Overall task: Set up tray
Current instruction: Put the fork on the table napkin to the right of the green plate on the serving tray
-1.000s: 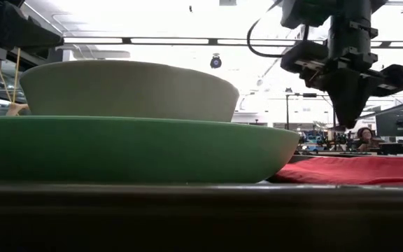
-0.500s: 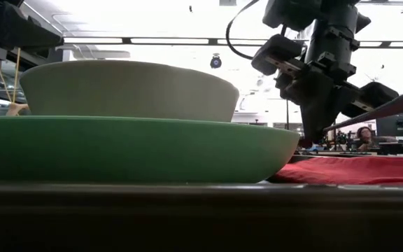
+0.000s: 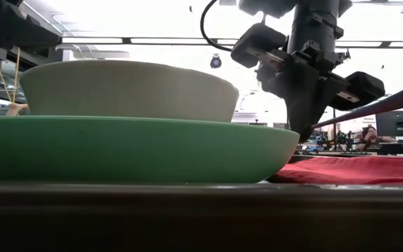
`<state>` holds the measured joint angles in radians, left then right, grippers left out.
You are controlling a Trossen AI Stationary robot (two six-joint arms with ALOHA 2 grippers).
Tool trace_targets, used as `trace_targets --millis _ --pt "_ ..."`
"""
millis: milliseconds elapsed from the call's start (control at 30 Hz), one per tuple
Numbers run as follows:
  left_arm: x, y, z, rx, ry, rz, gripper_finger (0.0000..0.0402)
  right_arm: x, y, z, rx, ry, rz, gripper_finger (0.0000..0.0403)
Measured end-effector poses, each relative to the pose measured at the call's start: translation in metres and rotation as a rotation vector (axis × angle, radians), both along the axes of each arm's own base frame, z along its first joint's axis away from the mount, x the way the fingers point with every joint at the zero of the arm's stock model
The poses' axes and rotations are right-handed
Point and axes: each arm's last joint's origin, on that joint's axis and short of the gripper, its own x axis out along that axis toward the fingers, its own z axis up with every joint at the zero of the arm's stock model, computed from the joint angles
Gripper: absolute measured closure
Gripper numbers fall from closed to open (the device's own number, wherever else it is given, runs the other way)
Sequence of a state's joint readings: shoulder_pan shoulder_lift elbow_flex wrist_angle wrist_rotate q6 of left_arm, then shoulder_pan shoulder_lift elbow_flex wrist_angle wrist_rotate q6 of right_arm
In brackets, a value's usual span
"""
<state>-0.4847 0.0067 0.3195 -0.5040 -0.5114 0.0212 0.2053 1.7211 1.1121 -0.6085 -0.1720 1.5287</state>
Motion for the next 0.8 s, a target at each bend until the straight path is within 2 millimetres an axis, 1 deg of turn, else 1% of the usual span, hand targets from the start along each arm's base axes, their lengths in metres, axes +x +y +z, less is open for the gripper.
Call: trace_targets --millis 433,800 --pt "0.000 0.000 0.000 -0.001 0.001 -0.005 0.0332 -0.005 0.018 0.002 -0.013 0.031 -0.075 0.0398" --pt "0.000 0.000 0.000 -0.001 0.001 -0.006 0.0332 -0.006 0.018 0.002 -0.047 0.035 -0.122 0.0398"
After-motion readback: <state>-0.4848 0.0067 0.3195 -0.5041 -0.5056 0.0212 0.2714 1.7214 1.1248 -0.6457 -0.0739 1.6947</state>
